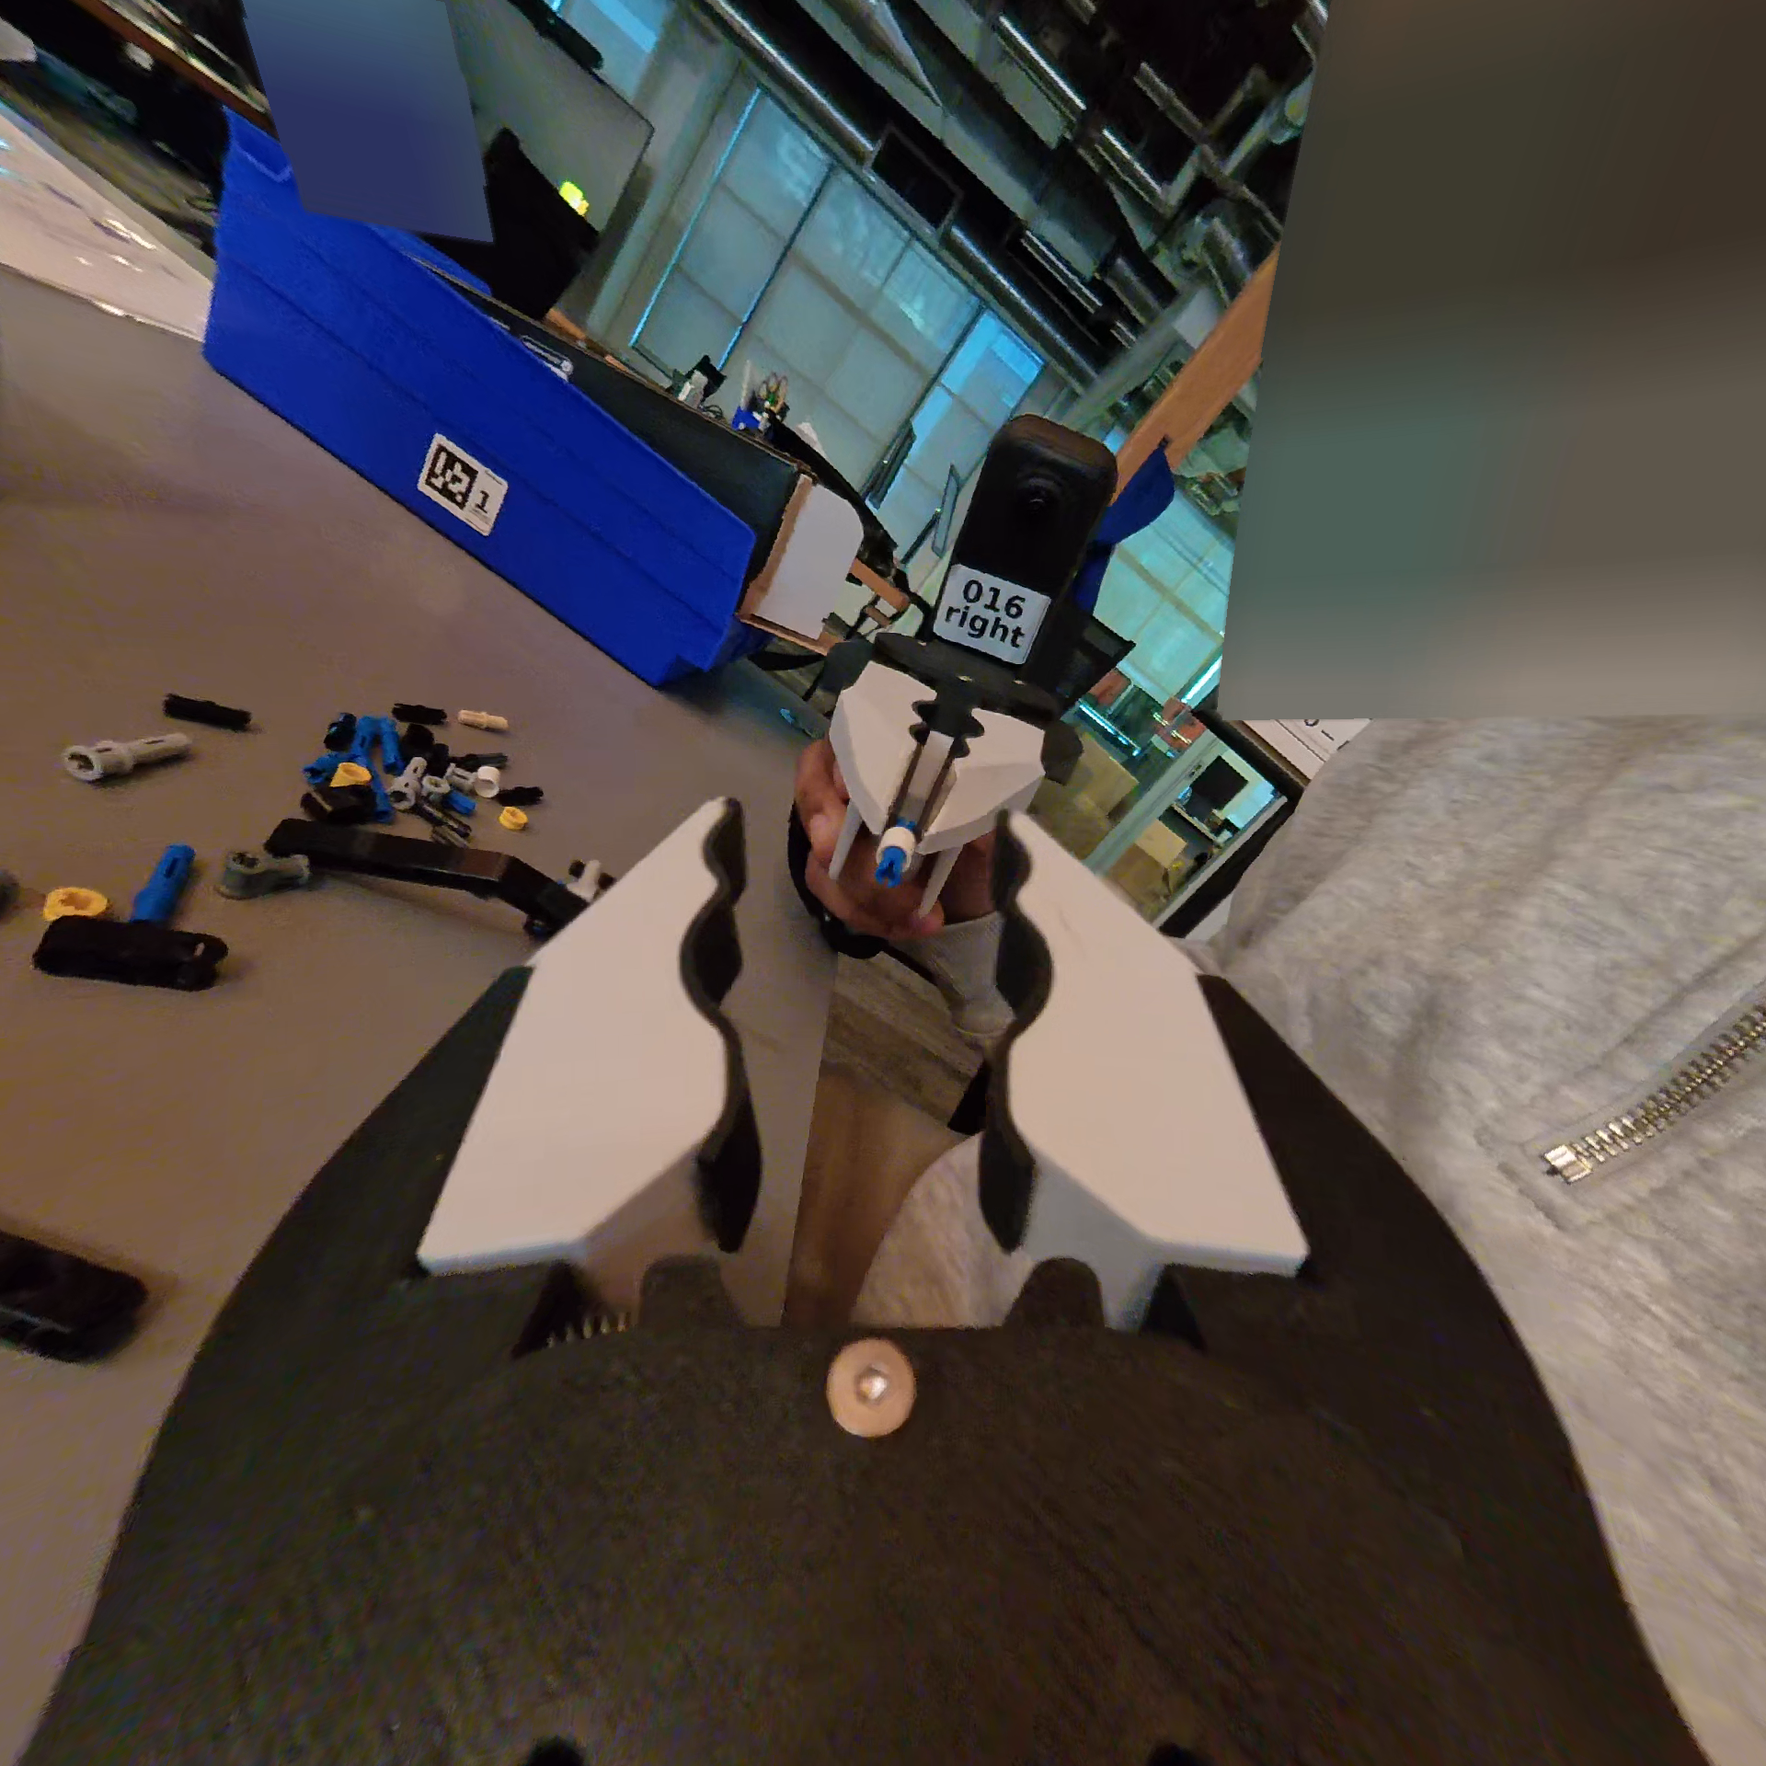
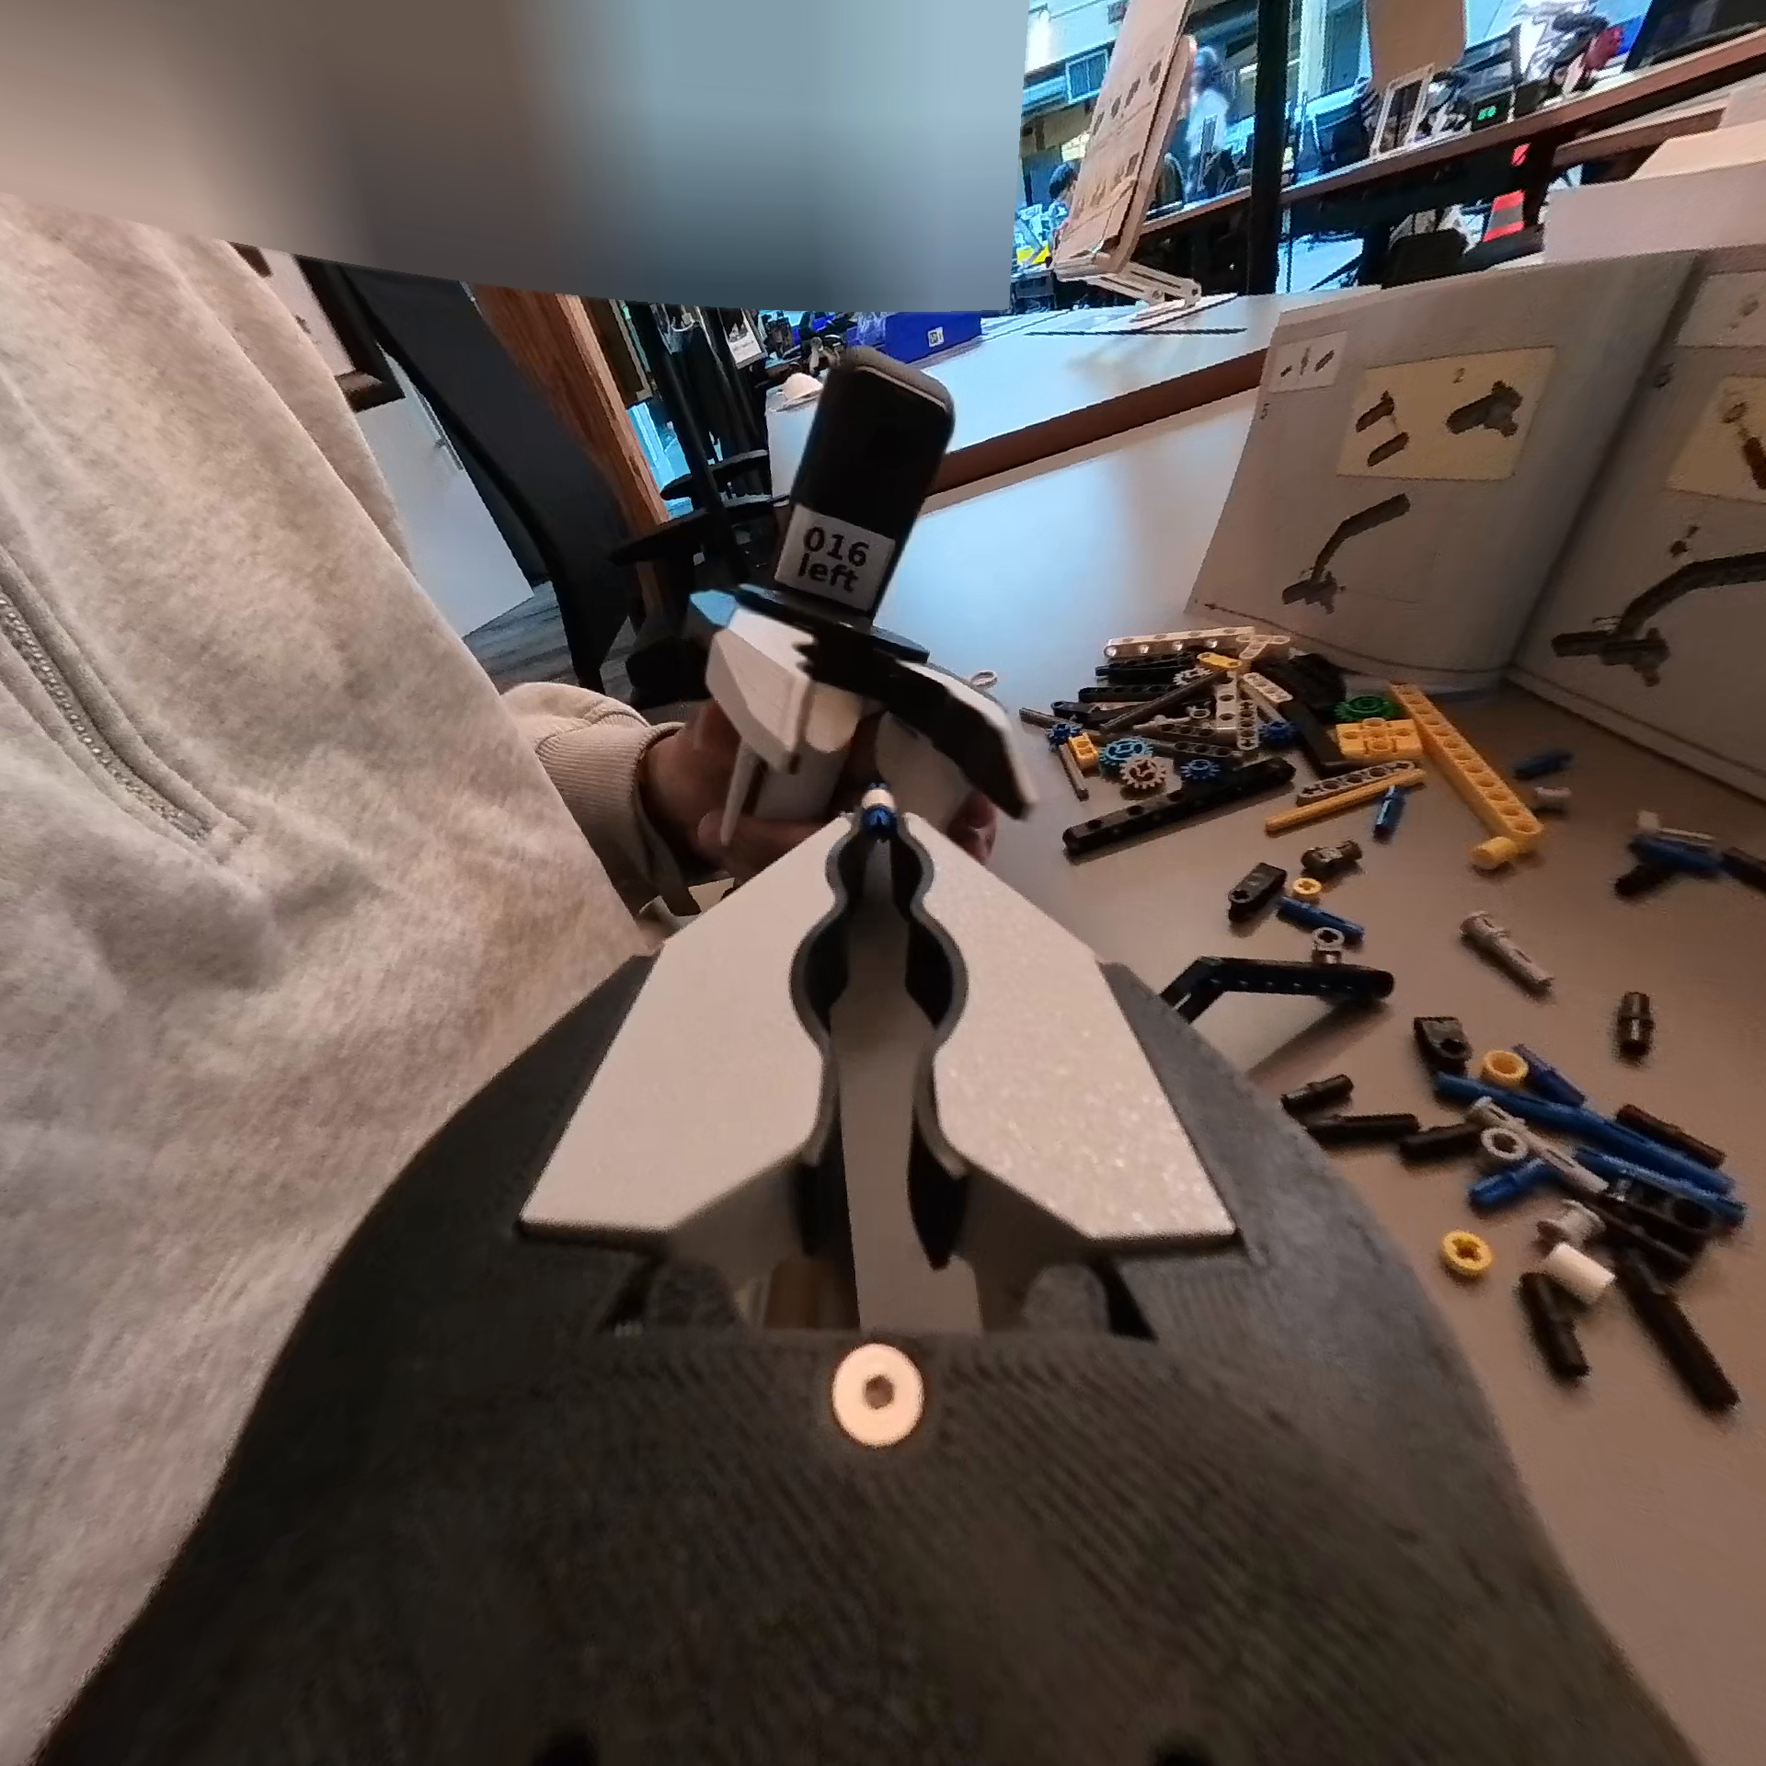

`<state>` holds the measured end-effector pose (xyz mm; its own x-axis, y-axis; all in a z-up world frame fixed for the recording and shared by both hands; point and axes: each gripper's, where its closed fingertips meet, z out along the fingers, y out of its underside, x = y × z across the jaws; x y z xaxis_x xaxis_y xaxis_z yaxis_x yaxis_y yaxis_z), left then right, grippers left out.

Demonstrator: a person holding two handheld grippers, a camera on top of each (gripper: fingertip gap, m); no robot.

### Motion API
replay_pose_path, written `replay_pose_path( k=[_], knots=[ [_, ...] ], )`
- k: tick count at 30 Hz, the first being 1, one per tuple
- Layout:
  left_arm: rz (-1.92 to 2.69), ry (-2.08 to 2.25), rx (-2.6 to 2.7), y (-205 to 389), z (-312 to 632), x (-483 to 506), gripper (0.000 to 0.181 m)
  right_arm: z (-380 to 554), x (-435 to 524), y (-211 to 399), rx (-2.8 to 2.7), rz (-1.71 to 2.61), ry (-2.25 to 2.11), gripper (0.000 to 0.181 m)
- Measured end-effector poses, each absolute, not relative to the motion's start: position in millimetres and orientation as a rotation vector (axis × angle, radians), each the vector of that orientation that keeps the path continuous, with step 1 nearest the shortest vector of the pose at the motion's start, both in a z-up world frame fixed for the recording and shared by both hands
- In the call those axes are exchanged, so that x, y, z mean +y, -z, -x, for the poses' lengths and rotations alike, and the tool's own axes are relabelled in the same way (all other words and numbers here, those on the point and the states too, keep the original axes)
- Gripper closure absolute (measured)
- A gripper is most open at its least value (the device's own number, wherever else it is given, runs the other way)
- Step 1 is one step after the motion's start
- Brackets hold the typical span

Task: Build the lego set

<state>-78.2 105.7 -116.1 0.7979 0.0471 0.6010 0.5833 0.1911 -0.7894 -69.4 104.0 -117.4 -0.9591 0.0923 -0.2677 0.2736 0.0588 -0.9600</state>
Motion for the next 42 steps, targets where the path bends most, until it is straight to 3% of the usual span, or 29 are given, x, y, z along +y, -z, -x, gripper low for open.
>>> replay_pose_path(
  k=[2, 4, 8, 9, 11, 13, 16, 20, 31, 42],
  knots=[
    [1.336, 0.381, -0.561, 115, 78, 105, 0.144, 69, 104, 117, 2.189, -0.381, 2.03, 0.179],
    [1.323, 0.365, -0.568, 114, 80, 103, 0.143, 68, 104, 117, 2.196, -0.385, 2.03, 0.179],
    [1.253, 0.375, -0.596, 108, 86, 96, 0.114, 69, 105, 118, 2.206, -0.392, 2.036, 0.179],
    [1.232, 0.371, -0.603, 106, 88, 94, 0.114, 70, 104, 118, 2.206, -0.395, 2.037, 0.179],
    [1.201, 0.338, -0.623, 104, 93, 90, 0.123, 71, 104, 118, 2.205, -0.402, 2.037, 0.179],
    [1.194, 0.307, -0.601, 102, 92, 88, 0.143, 73, 105, 118, 2.203, -0.411, 2.042, 0.179],
    [1.247, 0.319, -0.608, 108, 90, 93, 0.148, 75, 105, 119, 2.207, -0.424, 2.047, 0.179],
    [1.309, 0.388, -0.584, 113, 82, 100, 0.169, 73, 104, 120, 2.222, -0.412, 2.045, 0.179],
    [1.369, 0.486, -0.547, 118, 70, 107, 0.164, 69, 103, 119, 2.243, -0.379, 2.043, 0.179],
    [1.401, 0.484, -0.493, 118, 62, 110, 0.176, 64, 101, 117, 2.213, -0.353, 2.038, 0.179]
  ],
)
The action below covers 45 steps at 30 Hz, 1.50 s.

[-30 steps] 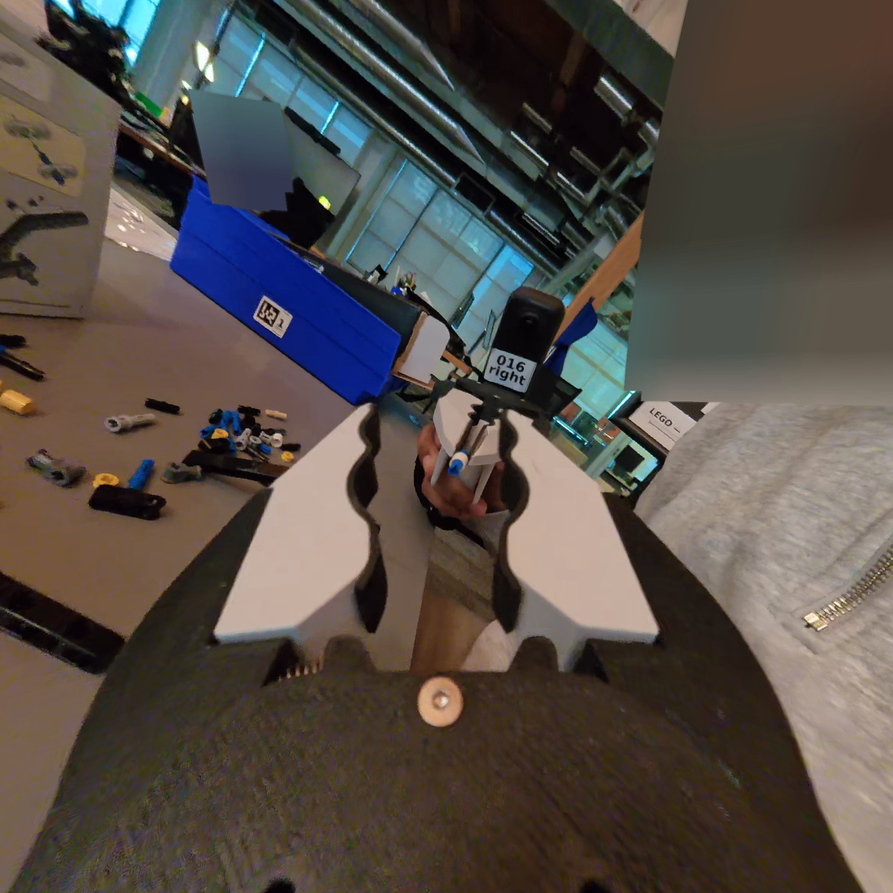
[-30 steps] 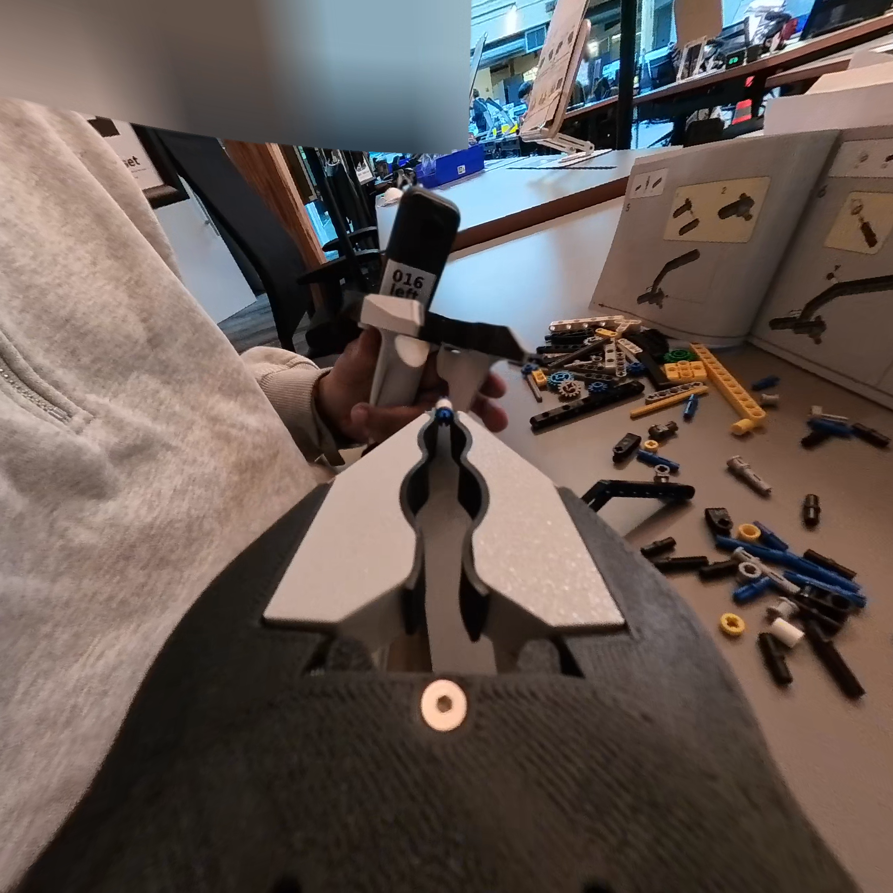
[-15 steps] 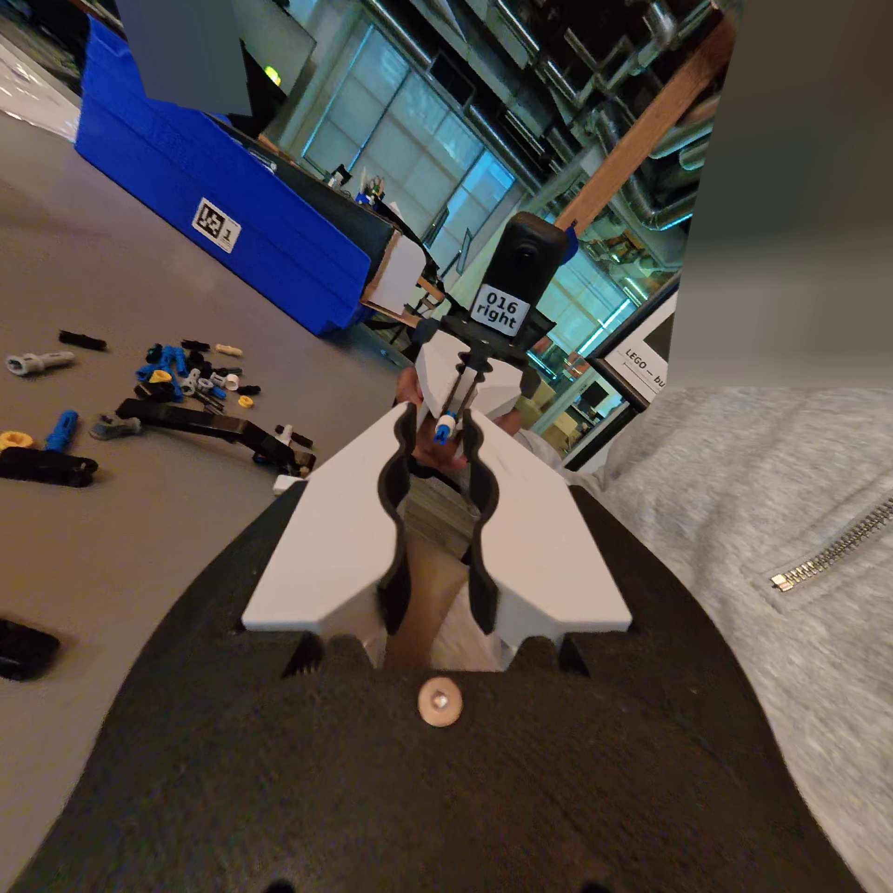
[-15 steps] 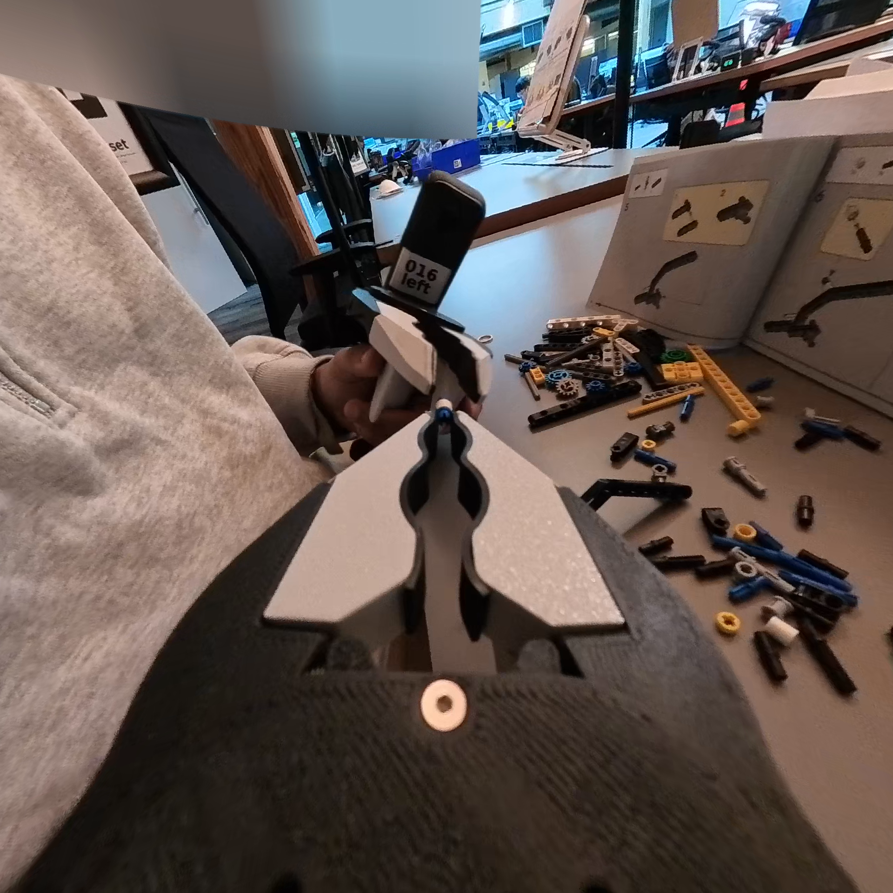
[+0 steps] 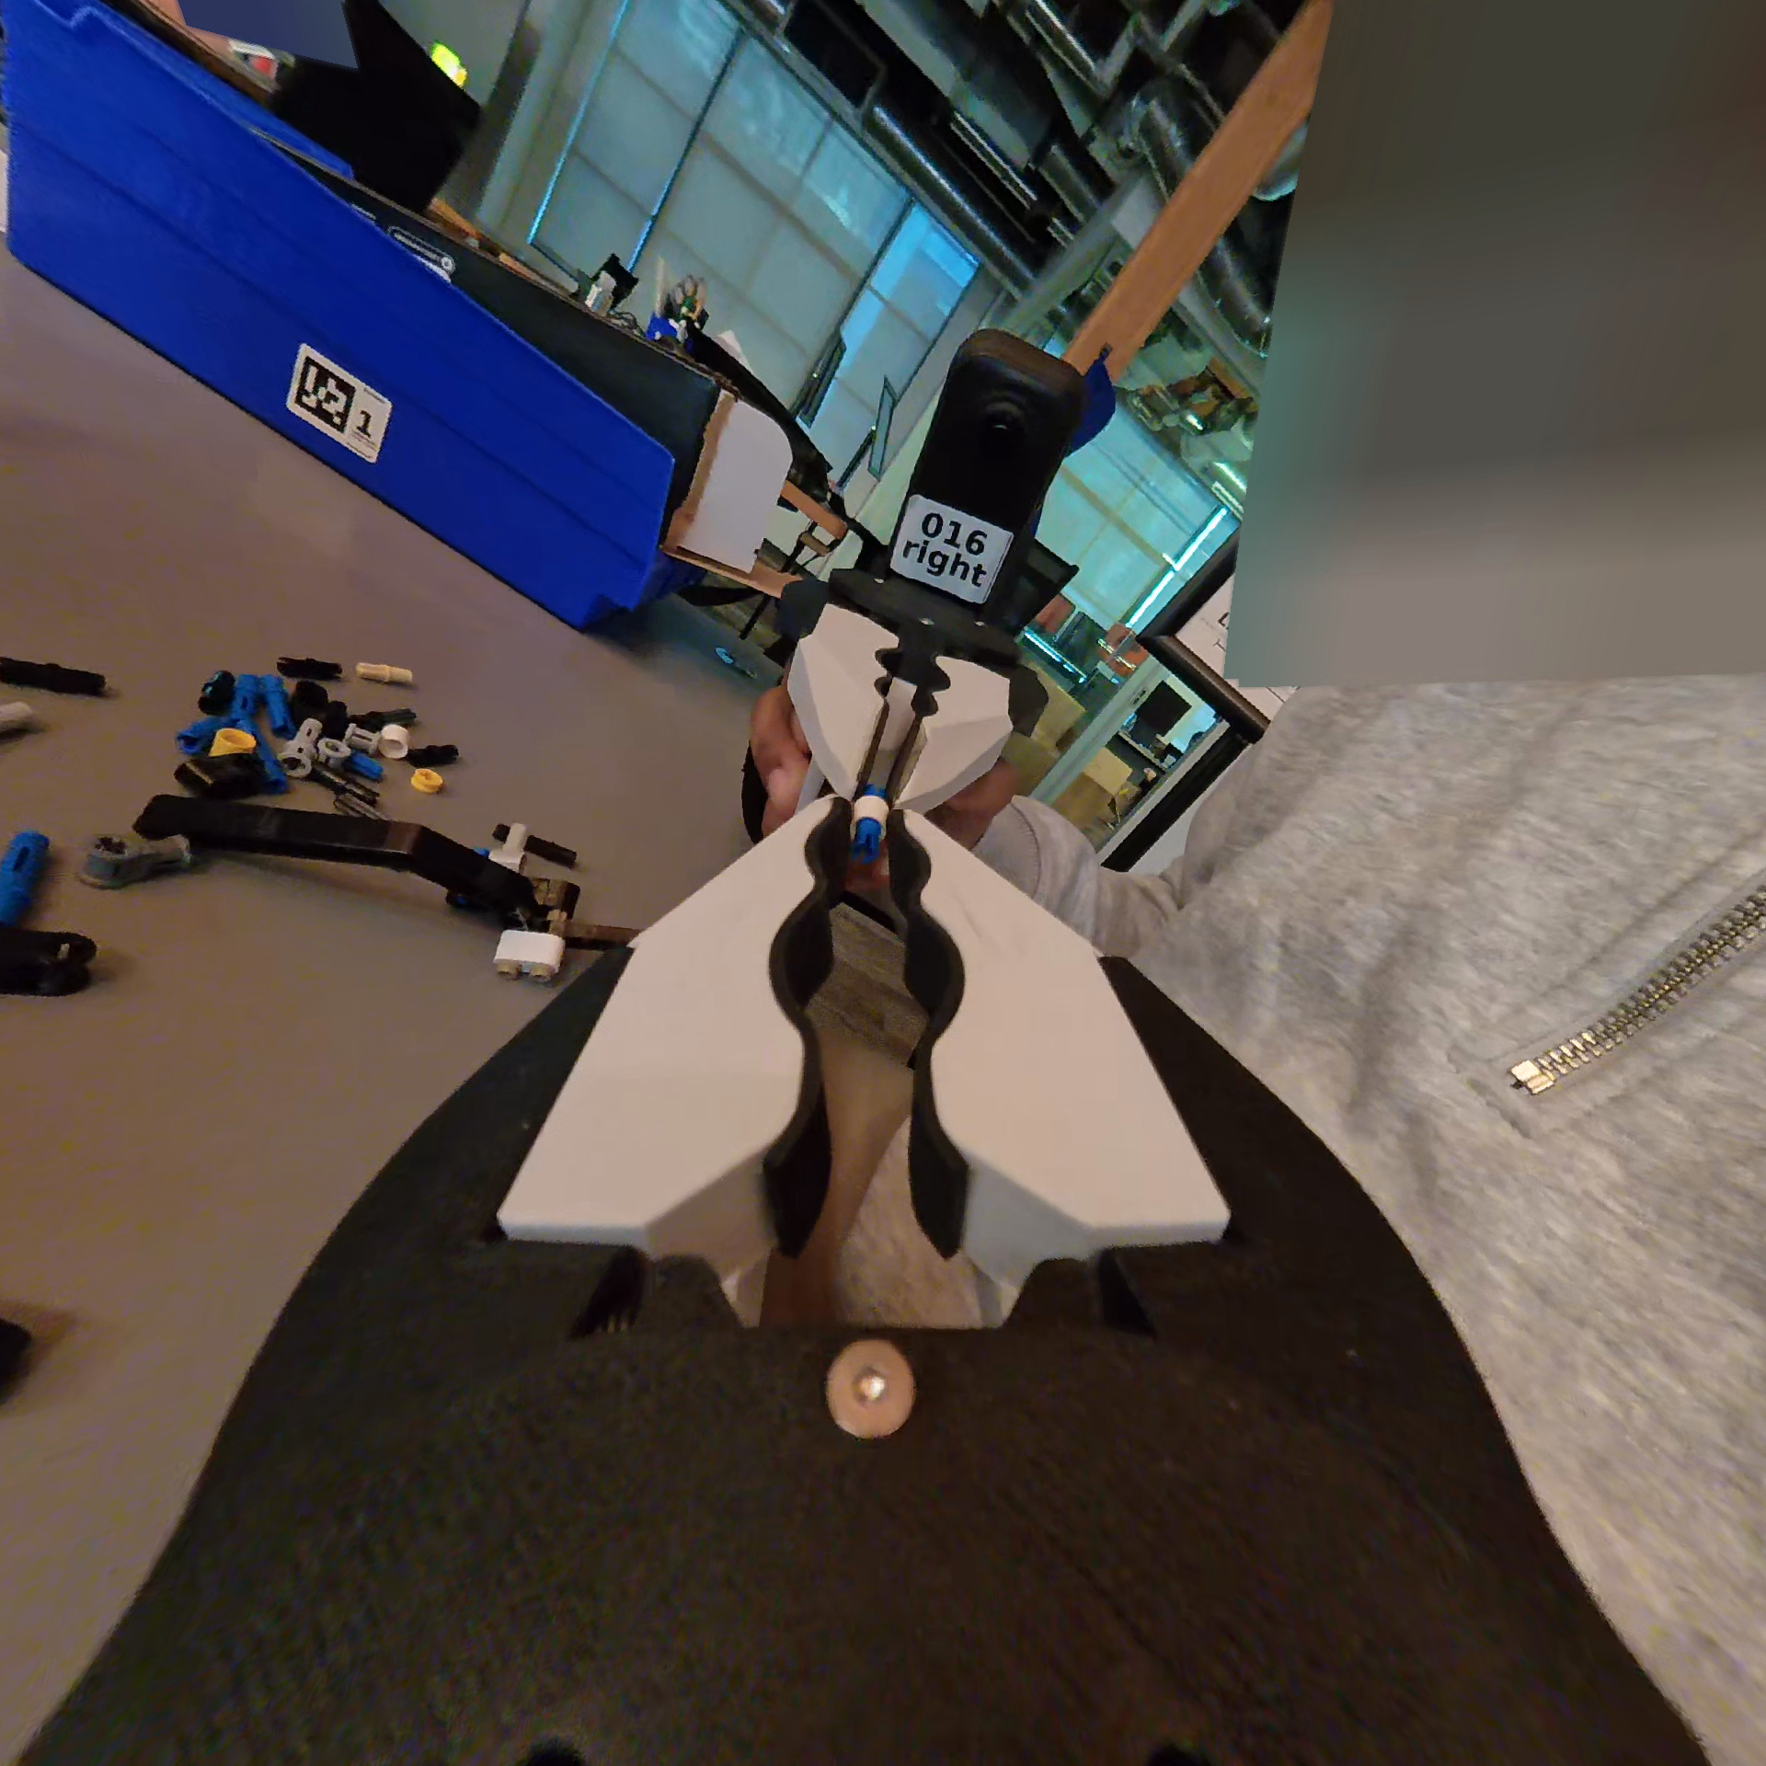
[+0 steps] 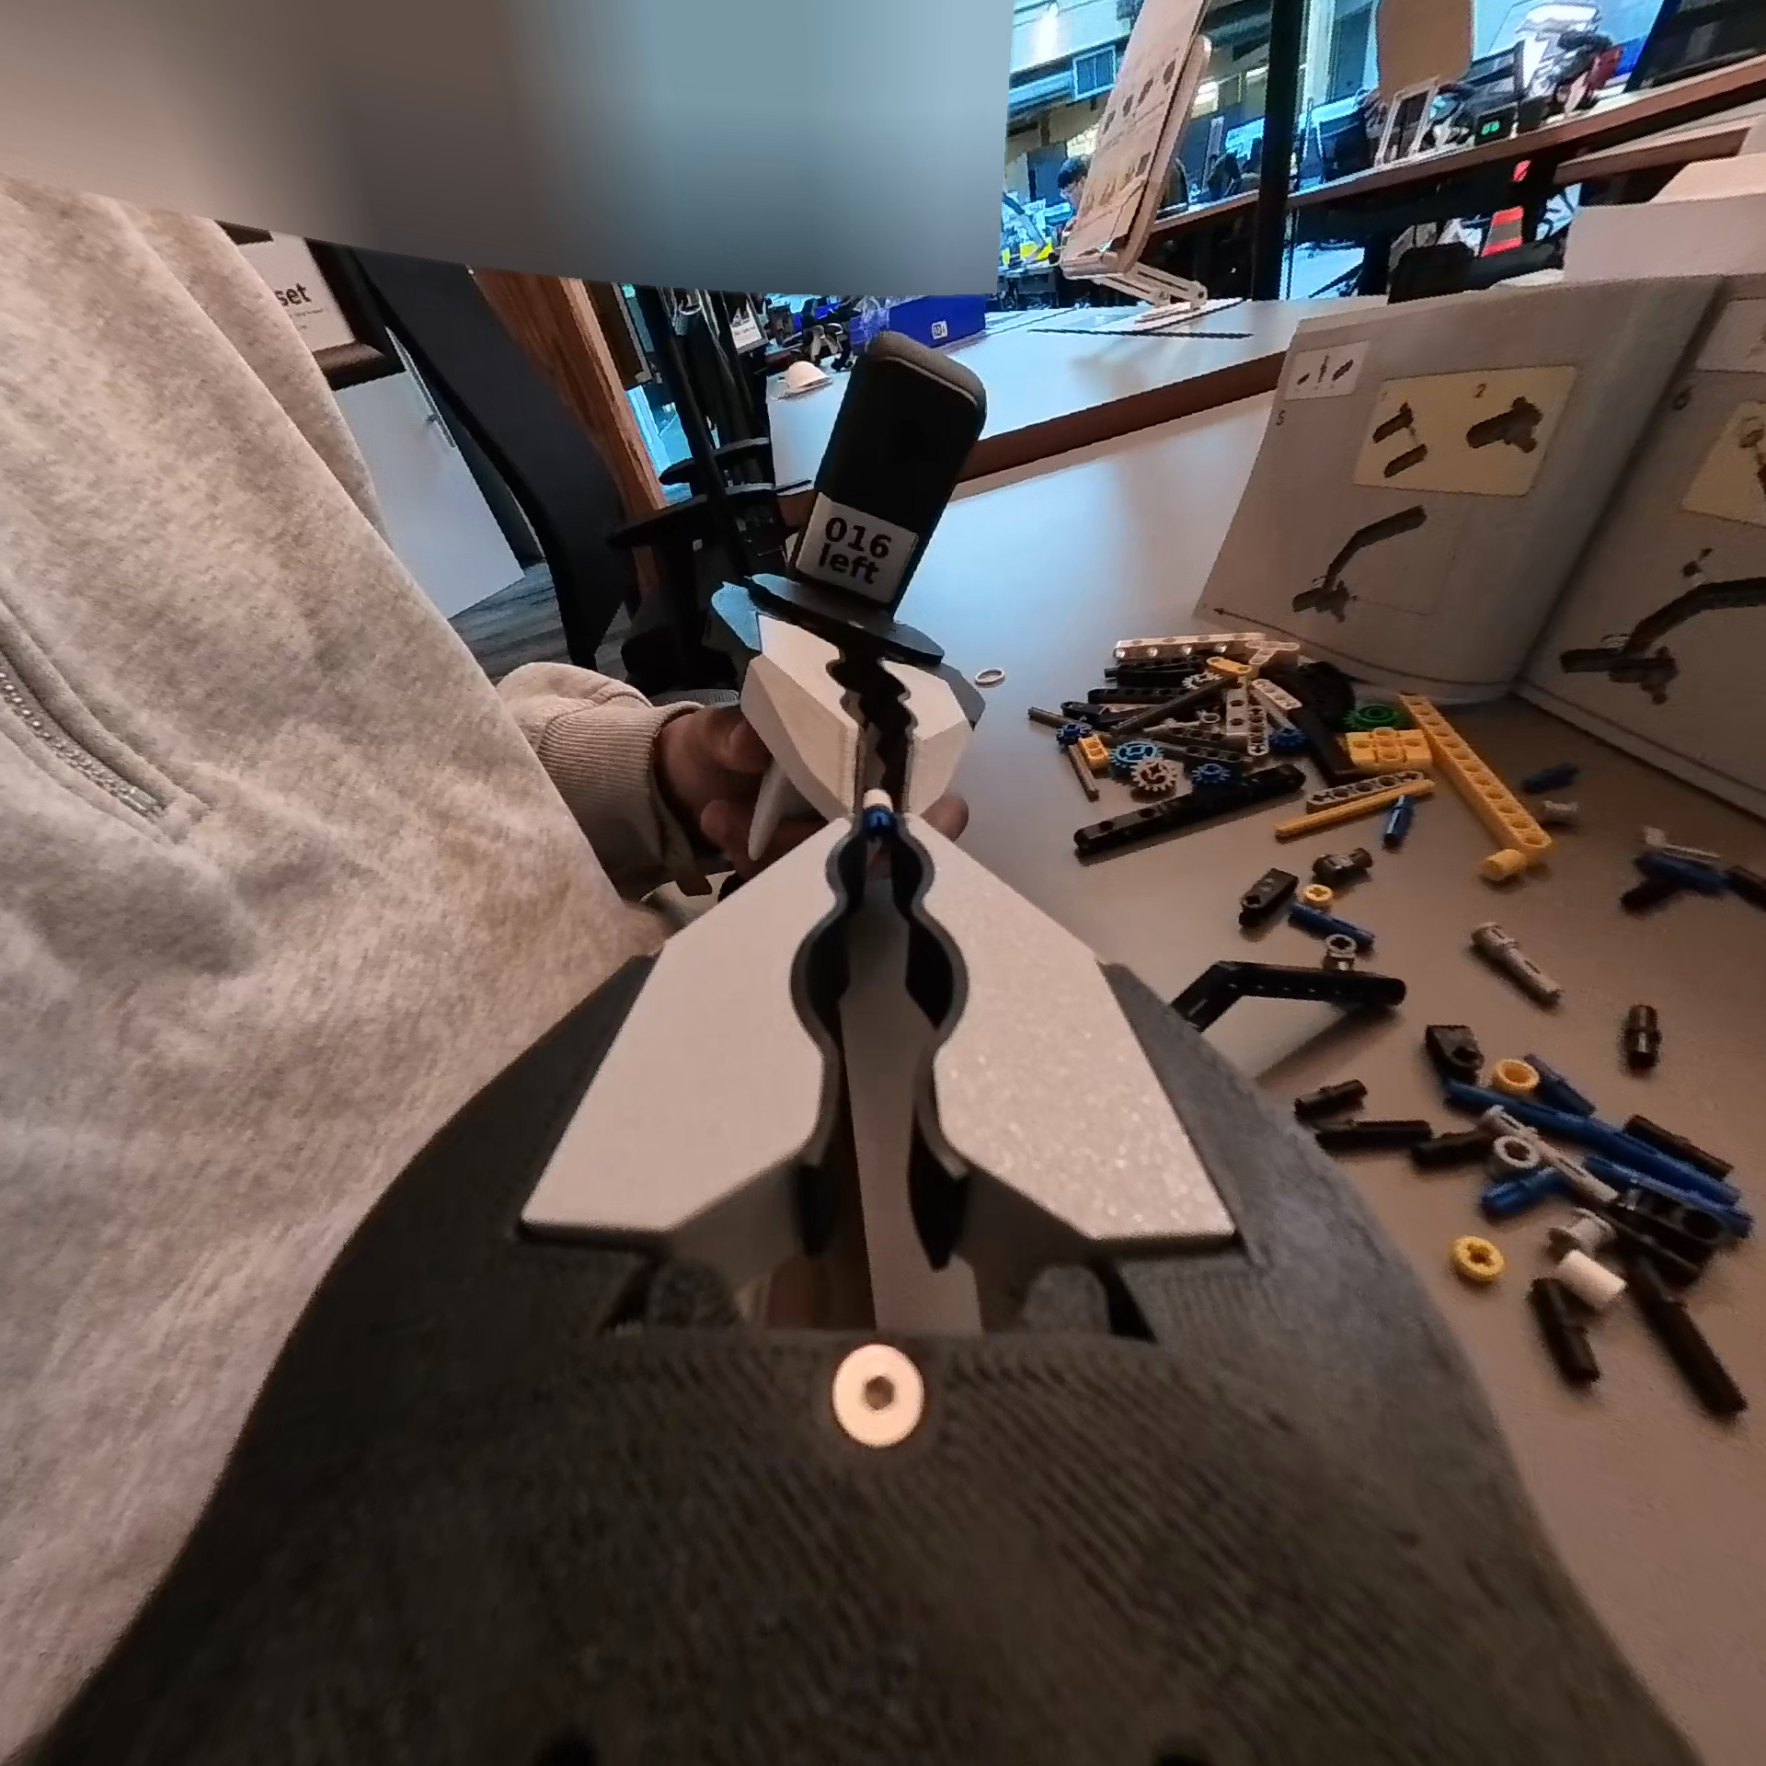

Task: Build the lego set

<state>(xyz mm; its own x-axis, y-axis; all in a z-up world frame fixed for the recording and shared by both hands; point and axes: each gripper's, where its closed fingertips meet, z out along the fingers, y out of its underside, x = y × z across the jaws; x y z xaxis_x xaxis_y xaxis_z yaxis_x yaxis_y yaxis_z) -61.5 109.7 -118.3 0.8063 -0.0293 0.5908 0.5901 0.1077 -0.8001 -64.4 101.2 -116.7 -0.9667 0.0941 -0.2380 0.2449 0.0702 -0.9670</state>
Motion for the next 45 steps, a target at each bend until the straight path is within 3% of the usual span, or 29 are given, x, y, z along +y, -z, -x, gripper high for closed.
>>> replay_pose_path(
  k=[5, 10, 16, 21, 31, 35, 38, 45],
  knots=[
    [1.387, 0.419, -0.485, 115, 63, 109, 0.176, 67, 101, 114, 2.187, -0.365, 2.071, 0.178],
    [1.343, 0.321, -0.6, 115, 83, 101, 0.176, 102, 114, 113, 2.333, -0.649, 2.158, 0.154],
    [1.35, 0.341, -0.704, 123, 97, 94, 0.176, 134, 117, 173, 2.387, -1.203, 1.682, 0.138],
    [1.374, 0.303, -0.705, 123, 99, 90, 0.176, 136, 113, 169, 2.064, -1.281, 1.627, 0.143],
    [1.456, 0.236, -0.694, 129, 98, 88, 0.176, 136, 109, 187, 2.081, -1.229, 1.156, 0.147],
    [1.44, 0.221, -0.72, 129, 102, 79, 0.176, 134, 97, 191, 2.013, -1.195, 1.097, 0.174],
    [1.423, 0.224, -0.743, 130, 108, 72, 0.176, 133, 88, 181, 1.939, -1.168, 1.177, 0.175],
    [1.325, 0.229, -0.697, 110, 106, 67, 0.176, 113, 84, 94, 1.336, -0.897, 1.628, 0.176]
  ],
)
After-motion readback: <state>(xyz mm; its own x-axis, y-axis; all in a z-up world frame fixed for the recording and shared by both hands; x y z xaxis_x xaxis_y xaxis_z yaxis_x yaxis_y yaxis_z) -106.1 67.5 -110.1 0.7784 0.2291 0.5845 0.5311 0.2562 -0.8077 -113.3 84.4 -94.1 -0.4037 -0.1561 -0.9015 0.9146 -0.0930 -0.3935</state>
